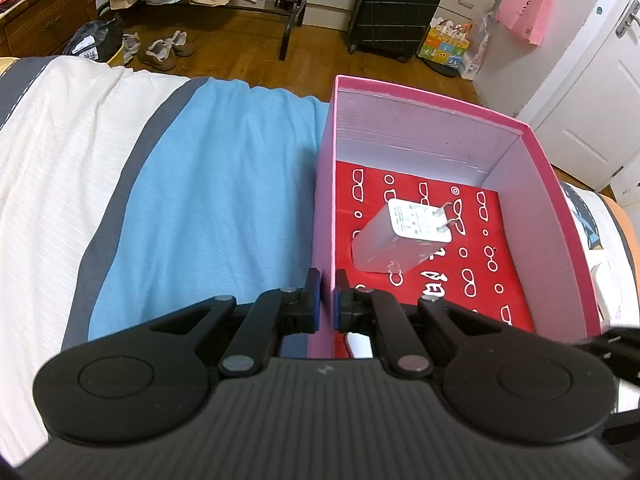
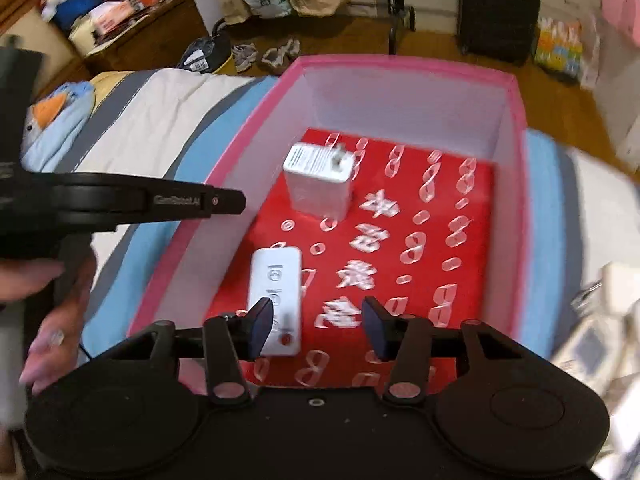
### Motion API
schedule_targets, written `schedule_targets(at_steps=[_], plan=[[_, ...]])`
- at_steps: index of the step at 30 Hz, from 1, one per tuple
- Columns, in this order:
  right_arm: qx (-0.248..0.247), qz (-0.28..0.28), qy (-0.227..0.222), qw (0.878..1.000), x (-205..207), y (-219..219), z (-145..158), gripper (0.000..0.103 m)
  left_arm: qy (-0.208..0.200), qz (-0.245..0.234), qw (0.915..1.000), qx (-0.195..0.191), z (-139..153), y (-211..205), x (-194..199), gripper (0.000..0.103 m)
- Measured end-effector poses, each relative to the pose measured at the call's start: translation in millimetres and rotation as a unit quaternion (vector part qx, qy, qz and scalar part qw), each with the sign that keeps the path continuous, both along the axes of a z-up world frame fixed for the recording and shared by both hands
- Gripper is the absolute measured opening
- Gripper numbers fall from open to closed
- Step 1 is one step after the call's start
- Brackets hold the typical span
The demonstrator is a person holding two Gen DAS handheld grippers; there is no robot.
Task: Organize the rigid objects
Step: 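Lower the small white remote into the pink box and open the right gripper, then move the right gripper to the white AC remote and grasp it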
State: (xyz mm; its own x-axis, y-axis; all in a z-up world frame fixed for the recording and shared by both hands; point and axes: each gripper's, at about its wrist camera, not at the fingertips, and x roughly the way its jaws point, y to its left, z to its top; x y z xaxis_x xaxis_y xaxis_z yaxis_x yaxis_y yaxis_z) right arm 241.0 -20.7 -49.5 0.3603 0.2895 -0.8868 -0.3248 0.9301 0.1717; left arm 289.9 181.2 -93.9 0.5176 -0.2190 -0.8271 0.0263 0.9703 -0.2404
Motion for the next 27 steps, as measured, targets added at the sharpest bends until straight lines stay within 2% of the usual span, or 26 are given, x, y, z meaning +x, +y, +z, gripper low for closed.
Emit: schedule_targets(at_steps=[6, 11, 14, 15, 17, 19, 23, 27], plan=[[-0.029, 0.013, -0.040, 0.999, -24.3, -35.7, 44.6, 0.059, 0.001, 0.000, 1.0000, 0.007, 1.1, -2.8, -0.1, 0.005], [-0.018, -0.009, -0.056, 0.998, -43.5, -81.9, 69.6, 0.065, 0.002, 0.000, 0.9999, 0.015, 1.8, -5.3, -0.9, 0.005], [-0.003, -0.036, -0.050, 0.998, -50.2, -110.8, 72.1, 0.069, 0.002, 0.000, 0.9998, 0.019, 2.4, -7.1, -1.0, 0.004], [0.003, -0.048, -0.049, 0.998, -51.2, -122.6, 70.3, 0.072, 0.003, 0.000, 0.9998, 0.020, 2.5, -7.4, -1.1, 0.004], [0.013, -0.078, -0.042, 0.996, -50.7, -143.3, 61.1, 0.085, 0.003, 0.000, 0.9998, 0.022, 3.1, -8.2, -1.6, 0.004], [0.027, -0.119, -0.031, 0.992, -48.0, -164.2, 46.6, 0.088, 0.004, 0.001, 0.9997, 0.024, 3.4, -8.5, -1.7, 0.004], [0.071, -0.200, 0.009, 0.977, -38.6, -199.6, 8.8, 0.089, 0.004, 0.000, 0.9996, 0.027, 3.3, -9.8, -1.6, 0.004], [0.122, -0.234, 0.070, 0.962, -30.3, -216.9, -31.6, 0.089, 0.006, 0.000, 0.9996, 0.026, 3.0, -9.9, -1.5, 0.004]])
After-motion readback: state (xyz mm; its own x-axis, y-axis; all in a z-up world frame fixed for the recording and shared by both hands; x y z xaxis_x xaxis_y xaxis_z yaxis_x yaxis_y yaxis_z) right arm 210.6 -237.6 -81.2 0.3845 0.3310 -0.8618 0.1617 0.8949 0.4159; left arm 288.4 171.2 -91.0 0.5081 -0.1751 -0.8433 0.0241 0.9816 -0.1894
